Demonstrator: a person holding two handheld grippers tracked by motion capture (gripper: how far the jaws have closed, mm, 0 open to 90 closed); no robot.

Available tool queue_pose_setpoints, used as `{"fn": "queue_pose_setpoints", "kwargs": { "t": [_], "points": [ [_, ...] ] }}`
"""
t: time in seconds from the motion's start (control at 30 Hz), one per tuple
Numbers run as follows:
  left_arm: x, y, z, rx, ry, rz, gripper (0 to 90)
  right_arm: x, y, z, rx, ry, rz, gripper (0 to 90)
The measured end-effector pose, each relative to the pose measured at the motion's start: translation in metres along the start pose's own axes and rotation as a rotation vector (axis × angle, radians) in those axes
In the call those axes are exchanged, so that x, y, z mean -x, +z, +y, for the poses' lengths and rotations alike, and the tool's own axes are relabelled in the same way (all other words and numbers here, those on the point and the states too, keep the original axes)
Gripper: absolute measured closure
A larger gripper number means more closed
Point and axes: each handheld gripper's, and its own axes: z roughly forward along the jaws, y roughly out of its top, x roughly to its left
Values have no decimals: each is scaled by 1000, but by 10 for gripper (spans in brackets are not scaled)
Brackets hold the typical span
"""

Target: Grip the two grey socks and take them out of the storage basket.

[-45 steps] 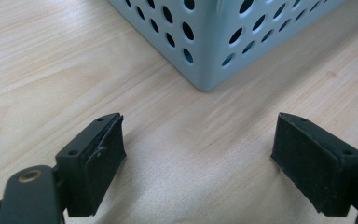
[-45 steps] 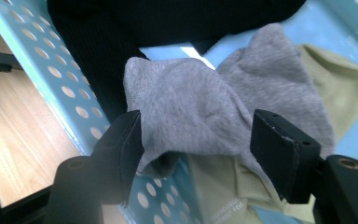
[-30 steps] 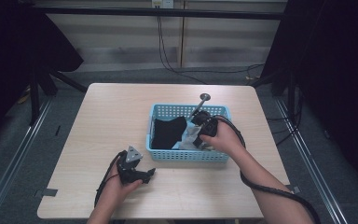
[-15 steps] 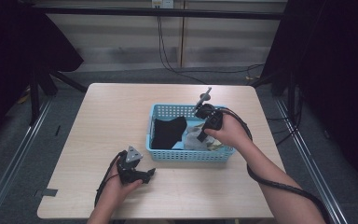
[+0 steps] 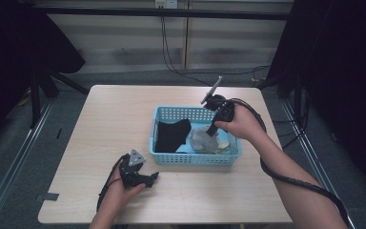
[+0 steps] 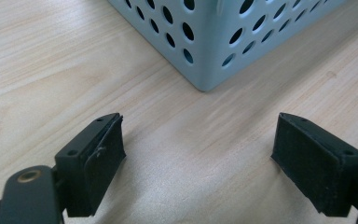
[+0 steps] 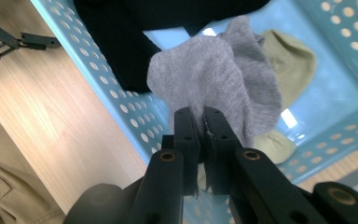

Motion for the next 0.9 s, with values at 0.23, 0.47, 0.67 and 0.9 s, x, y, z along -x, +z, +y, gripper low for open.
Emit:
{"fn": "queue_pose_setpoints", "kwargs": {
  "t": [0.23,0.47,0.67,0.9],
  "points": [
    [0,0,0,0,0,2,159,5,-14,-2,19,20,-4,854],
    [0,0,0,0,0,2,158,12,-33,-8,42,41,-11,854],
    [0,0,0,-1,0,2,158,15,-45,-11,54,57,-15,853],
    [0,0,0,0,0,2,158,22,-57,-18,67,70,-22,853]
  ]
}}
